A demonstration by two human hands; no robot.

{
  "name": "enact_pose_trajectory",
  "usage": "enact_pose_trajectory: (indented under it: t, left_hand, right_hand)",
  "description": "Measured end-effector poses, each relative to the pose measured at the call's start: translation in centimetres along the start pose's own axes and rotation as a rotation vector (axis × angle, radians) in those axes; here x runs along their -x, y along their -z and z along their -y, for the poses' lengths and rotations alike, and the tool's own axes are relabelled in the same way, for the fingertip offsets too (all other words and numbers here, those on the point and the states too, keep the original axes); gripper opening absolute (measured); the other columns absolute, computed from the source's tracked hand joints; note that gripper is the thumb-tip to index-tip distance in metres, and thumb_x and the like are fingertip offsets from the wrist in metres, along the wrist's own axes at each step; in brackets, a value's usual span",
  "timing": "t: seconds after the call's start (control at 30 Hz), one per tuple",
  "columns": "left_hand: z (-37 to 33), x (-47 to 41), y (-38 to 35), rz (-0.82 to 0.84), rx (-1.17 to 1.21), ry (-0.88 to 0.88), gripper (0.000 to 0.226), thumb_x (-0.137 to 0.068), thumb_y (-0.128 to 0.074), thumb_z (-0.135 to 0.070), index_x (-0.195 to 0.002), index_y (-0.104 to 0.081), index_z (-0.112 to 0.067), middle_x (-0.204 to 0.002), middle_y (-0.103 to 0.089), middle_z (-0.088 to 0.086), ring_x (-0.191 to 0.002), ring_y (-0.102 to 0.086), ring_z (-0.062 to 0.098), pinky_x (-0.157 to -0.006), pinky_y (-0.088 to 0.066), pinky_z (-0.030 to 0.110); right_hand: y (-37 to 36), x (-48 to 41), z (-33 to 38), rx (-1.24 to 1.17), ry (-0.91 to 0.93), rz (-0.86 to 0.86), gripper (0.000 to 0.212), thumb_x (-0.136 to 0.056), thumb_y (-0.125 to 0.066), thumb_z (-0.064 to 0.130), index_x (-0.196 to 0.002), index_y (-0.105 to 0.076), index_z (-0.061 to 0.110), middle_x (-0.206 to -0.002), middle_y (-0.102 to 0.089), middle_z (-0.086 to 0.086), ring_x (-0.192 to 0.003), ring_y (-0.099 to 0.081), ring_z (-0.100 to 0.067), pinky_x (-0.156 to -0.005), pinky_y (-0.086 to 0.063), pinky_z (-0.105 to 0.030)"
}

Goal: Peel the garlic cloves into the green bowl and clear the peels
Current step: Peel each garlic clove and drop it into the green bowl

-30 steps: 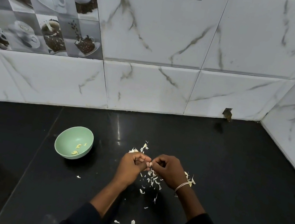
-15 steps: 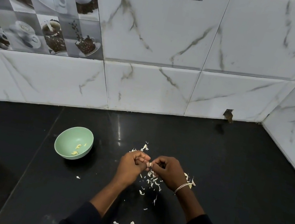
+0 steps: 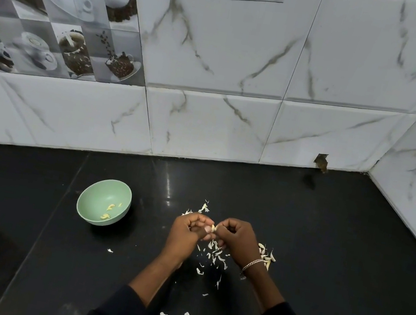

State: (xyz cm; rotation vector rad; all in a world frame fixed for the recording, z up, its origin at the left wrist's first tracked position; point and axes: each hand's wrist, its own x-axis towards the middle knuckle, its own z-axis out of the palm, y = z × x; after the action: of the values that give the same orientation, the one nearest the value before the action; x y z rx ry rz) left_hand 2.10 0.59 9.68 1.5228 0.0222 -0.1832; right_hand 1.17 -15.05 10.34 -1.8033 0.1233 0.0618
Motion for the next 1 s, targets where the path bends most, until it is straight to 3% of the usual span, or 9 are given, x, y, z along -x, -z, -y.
enact_pose_trajectory:
  t: [0.1,0.3,0.57,0.7,0.8,0.9,1.0]
  left_hand:
    - [0.0,0.0,-0.2,-0.014,-0.01,-0.018,0.014,-0.09,-0.065,0.007,-0.094,-0.074,-0.002,-0.086,-0.076,0.017,-0.08,-0.076,0.028,-0.078,-0.062,0.031]
    - [-0.4,0.0,-0.3,-0.008,0.012,0.012,0.006,-0.091,-0.068,0.001,-0.091,-0.073,0.005,-0.071,-0.071,0.016,-0.062,-0.066,0.012,-0.063,-0.053,0.02]
    - [-0.5,-0.1,0.2,-0.002,0.344,0.212,0.018,-0.095,-0.06,0.005,-0.111,-0.068,0.004,-0.087,-0.073,0.014,-0.081,-0.073,0.015,-0.071,-0.058,0.019]
    - [-0.8,0.1,0.3,0.003,0.461,0.3,0.017,-0.094,-0.061,0.005,-0.109,-0.068,0.008,-0.086,-0.071,0.016,-0.075,-0.073,0.018,-0.067,-0.058,0.018]
    - [-0.8,0.1,0.3,-0.006,0.497,0.333,0.016,-0.091,-0.064,0.005,-0.107,-0.067,0.008,-0.088,-0.072,0.015,-0.075,-0.074,0.019,-0.063,-0.058,0.017]
    - [-0.9,0.1,0.5,-0.019,0.516,0.338,0.018,-0.09,-0.065,0.005,-0.108,-0.066,0.009,-0.089,-0.072,0.016,-0.073,-0.074,0.018,-0.063,-0.058,0.017]
    - [-0.9,0.1,0.5,-0.02,0.49,0.339,0.017,-0.09,-0.066,0.001,-0.106,-0.07,0.004,-0.086,-0.074,0.013,-0.07,-0.072,0.014,-0.064,-0.058,0.018]
  right_hand:
    - [-0.1,0.1,0.1,-0.014,-0.008,-0.028,0.013,-0.087,-0.069,0.007,-0.075,-0.07,0.002,-0.054,-0.065,-0.008,-0.05,-0.056,-0.016,-0.053,-0.045,-0.028]
    - [-0.4,0.2,0.6,0.068,0.042,-0.022,0.023,-0.085,-0.075,0.025,-0.072,-0.068,0.007,-0.06,-0.069,-0.008,-0.052,-0.057,-0.012,-0.053,-0.045,-0.029]
    - [-0.4,0.4,0.8,0.209,0.092,-0.036,0.016,-0.082,-0.073,0.014,-0.067,-0.067,0.011,-0.057,-0.061,0.005,-0.051,-0.049,0.0,-0.051,-0.039,-0.016]
    - [-0.2,-0.1,-0.4,0.316,0.067,-0.068,0.027,-0.089,-0.058,0.02,-0.066,-0.06,0.006,-0.061,-0.062,-0.009,-0.051,-0.046,-0.006,-0.053,-0.041,-0.028]
    - [-0.1,-0.2,-0.9,0.367,0.061,-0.071,0.036,-0.093,-0.061,0.03,-0.067,-0.059,0.005,-0.061,-0.061,-0.01,-0.052,-0.046,-0.006,-0.053,-0.039,-0.027]
    - [-0.1,0.0,-0.4,0.287,0.086,-0.058,0.019,-0.09,-0.069,0.025,-0.073,-0.068,0.016,-0.063,-0.068,-0.003,-0.053,-0.057,-0.006,-0.056,-0.046,-0.021]
    - [0.2,0.3,0.2,0.091,0.116,0.024,0.003,-0.088,-0.073,0.013,-0.09,-0.073,0.016,-0.072,-0.073,-0.008,-0.06,-0.066,-0.015,-0.063,-0.055,-0.028]
